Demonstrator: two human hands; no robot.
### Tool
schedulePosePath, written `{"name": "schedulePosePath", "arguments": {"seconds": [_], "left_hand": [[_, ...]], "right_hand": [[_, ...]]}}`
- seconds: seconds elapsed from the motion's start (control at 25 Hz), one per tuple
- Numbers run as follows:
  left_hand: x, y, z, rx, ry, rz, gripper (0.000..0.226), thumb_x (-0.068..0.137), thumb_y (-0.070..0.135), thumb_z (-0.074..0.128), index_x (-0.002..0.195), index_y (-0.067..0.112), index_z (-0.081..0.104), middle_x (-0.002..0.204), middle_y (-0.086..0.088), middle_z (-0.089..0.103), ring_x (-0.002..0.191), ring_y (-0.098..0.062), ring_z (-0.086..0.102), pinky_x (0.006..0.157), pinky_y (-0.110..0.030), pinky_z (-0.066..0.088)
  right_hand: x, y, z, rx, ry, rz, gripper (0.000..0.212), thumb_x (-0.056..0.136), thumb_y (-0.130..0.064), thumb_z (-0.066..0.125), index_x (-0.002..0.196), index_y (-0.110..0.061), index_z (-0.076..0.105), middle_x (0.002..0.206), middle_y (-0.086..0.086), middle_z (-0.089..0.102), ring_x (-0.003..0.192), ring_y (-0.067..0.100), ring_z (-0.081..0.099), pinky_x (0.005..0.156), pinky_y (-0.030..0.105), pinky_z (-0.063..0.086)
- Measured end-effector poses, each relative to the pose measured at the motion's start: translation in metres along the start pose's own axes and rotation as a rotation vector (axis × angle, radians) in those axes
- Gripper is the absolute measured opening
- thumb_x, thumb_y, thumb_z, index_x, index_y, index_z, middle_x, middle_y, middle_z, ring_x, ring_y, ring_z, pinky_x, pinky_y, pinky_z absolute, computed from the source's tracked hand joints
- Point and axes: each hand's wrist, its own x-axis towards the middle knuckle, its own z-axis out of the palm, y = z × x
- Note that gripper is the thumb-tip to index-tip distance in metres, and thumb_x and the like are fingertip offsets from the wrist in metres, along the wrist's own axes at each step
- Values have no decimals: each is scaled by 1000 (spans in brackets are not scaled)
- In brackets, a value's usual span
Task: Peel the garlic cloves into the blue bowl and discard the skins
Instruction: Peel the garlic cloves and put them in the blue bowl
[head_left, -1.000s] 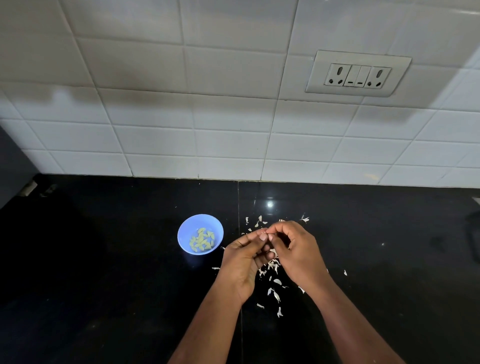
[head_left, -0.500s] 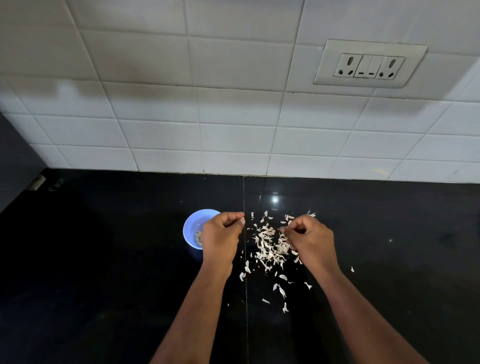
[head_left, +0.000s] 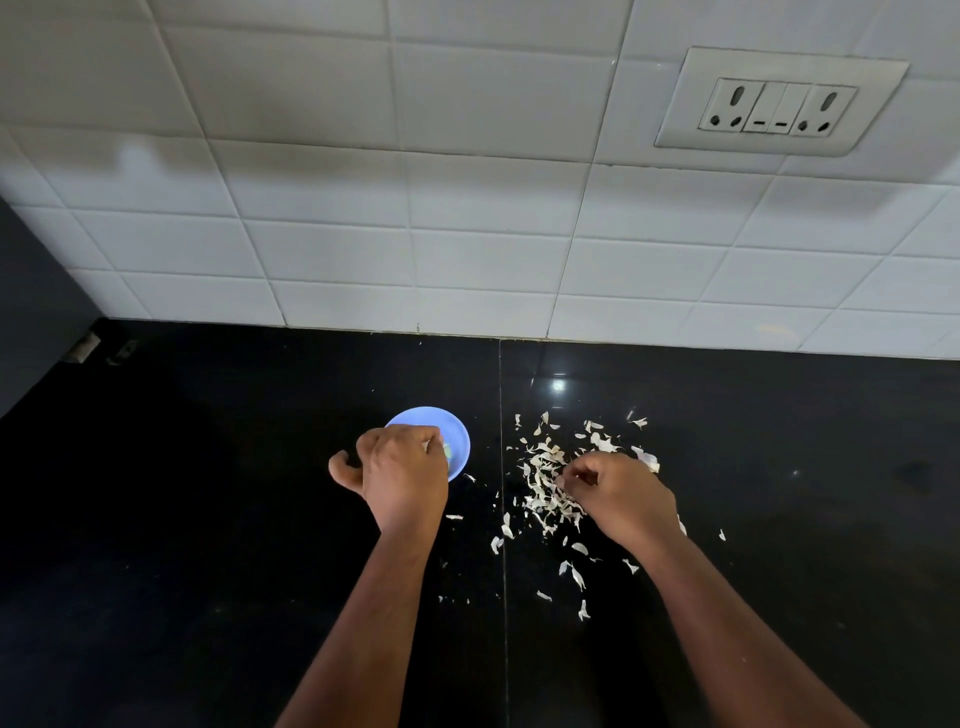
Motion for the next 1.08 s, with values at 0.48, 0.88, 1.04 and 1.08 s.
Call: {"name": "schedulePosePath", "arguments": {"seconds": [0.48, 0.88, 1.04, 1.08], "left_hand": [[-31, 30, 10, -224, 77, 62, 17, 102, 30, 64, 109, 27, 80, 111, 14, 72, 131, -15, 47, 110, -42, 16], [-92, 57, 29, -280, -367, 47, 23, 104, 36, 59, 123, 35, 71, 115, 20, 70, 115, -6, 58, 104, -32, 26], [-115, 81, 38, -134, -567, 221, 24, 99, 46, 64, 121, 37, 70, 104, 20, 70, 113, -2, 53, 105, -32, 21], [-122, 86, 40, -102, -605, 254, 26, 97, 47, 66, 121, 37, 70, 103, 20, 69, 114, -2, 52, 107, -33, 20]], "right_hand": [[-25, 19, 6, -100, -259, -53, 8, 90, -32, 73, 82, -35, 71, 82, -19, 70, 74, -1, 65, 65, 24, 47], [-22, 65, -26, 294, 106, 92, 11, 88, -23, 81, 88, -32, 75, 83, -14, 74, 71, 3, 70, 63, 22, 51], [-28, 87, -37, 52, 66, 108, 9, 91, -37, 76, 99, -37, 71, 97, -18, 67, 87, 6, 66, 74, 32, 52], [-29, 92, -37, 26, 57, 102, 10, 92, -37, 74, 101, -38, 71, 101, -17, 66, 91, 8, 65, 77, 33, 52]]}}
